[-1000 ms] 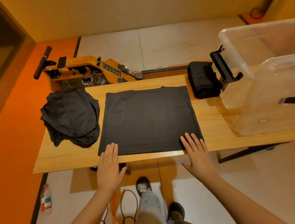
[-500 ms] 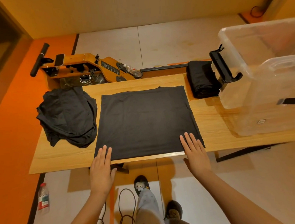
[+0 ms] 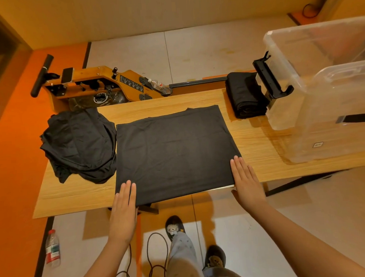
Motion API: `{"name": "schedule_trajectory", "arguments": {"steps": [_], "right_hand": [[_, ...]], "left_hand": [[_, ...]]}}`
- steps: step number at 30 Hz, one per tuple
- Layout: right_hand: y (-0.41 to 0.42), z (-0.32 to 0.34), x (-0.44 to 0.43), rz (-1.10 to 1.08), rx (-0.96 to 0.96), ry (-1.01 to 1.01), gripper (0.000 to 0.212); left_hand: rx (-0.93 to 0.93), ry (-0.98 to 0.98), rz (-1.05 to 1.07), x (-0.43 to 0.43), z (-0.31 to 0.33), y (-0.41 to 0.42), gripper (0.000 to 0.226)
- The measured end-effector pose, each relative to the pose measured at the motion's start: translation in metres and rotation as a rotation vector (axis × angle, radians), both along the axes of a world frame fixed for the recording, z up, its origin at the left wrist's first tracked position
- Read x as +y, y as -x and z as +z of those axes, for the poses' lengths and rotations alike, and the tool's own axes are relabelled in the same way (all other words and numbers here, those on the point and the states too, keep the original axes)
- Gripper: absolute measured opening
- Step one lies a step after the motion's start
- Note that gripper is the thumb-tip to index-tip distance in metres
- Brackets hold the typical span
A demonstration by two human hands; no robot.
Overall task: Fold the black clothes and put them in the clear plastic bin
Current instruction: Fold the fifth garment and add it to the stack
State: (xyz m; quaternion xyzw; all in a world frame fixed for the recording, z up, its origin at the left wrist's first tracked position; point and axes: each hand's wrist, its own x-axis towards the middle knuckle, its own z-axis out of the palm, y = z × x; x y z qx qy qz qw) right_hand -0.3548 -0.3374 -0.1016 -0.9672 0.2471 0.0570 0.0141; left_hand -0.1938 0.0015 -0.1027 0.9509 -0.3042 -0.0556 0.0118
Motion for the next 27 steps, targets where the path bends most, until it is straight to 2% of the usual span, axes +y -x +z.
{"name": "schedule_trajectory", "arguments": {"steps": [6, 10, 15, 24, 27], "right_hand": [[0.012, 0.003, -0.003, -0.023, -0.027, -0.009, 0.104], [0.013, 0.007, -0.001, -0.109, -0.048, -0.037, 0.105], [-0.004, 0.015, 0.012, 0.032, 0.032, -0.046, 0.106], [0.009, -0.002, -0.003, 0.092, -0.039, -0.048, 0.103], [0.01, -0.001, -0.006, 0.089, -0.045, -0.103, 0.094]], "left_hand": [[0.024, 0.021, 0.012, 0.016, 0.001, -0.001, 0.11], [0.021, 0.01, 0.019, 0.015, 0.005, 0.001, 0.099], [-0.018, -0.059, 0.024, 0.006, 0.007, -0.004, 0.096], [-0.029, -0.098, 0.022, 0.015, 0.009, -0.008, 0.108], [-0.03, -0.1, 0.024, 0.014, 0.011, -0.009, 0.108]]}}
